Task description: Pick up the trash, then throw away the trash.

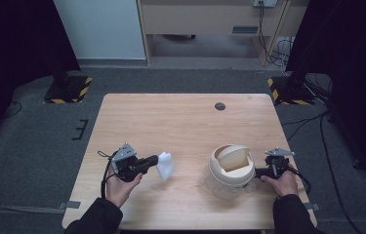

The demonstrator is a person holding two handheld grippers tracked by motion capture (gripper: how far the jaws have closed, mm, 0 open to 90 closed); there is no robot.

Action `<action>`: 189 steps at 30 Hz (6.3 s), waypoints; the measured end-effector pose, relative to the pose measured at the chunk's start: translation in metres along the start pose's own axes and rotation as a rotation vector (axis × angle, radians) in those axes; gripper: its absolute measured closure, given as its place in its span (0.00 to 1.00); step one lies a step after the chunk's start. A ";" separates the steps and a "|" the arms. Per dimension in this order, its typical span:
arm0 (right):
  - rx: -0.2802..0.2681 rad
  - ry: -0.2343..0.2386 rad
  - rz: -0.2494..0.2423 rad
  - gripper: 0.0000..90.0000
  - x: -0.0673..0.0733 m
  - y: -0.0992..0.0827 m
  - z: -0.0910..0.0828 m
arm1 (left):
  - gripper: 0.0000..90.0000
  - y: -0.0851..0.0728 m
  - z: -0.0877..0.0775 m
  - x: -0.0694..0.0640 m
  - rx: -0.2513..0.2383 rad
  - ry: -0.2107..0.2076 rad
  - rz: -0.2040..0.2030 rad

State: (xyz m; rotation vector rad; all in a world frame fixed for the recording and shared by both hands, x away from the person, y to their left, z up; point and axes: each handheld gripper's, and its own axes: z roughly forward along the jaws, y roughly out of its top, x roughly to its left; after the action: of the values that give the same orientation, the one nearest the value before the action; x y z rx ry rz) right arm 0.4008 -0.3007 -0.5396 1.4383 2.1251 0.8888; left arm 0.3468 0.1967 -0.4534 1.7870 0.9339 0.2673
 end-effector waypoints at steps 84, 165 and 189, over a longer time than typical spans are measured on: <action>0.001 0.005 -0.005 0.01 0.000 0.001 0.001 | 0.95 0.118 0.037 -0.079 -0.299 -0.269 0.158; 0.000 0.008 -0.011 0.01 0.000 0.001 0.001 | 0.68 0.066 0.075 -0.048 -0.107 -0.210 0.138; 0.001 0.008 -0.011 0.01 0.000 0.001 0.001 | 0.38 -0.004 0.043 -0.002 0.138 -0.069 0.095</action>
State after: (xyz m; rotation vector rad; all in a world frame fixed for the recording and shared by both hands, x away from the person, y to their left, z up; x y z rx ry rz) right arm 0.4024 -0.3002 -0.5396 1.4249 2.1369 0.8910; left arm 0.3686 0.1662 -0.4746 1.9585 0.8363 0.2038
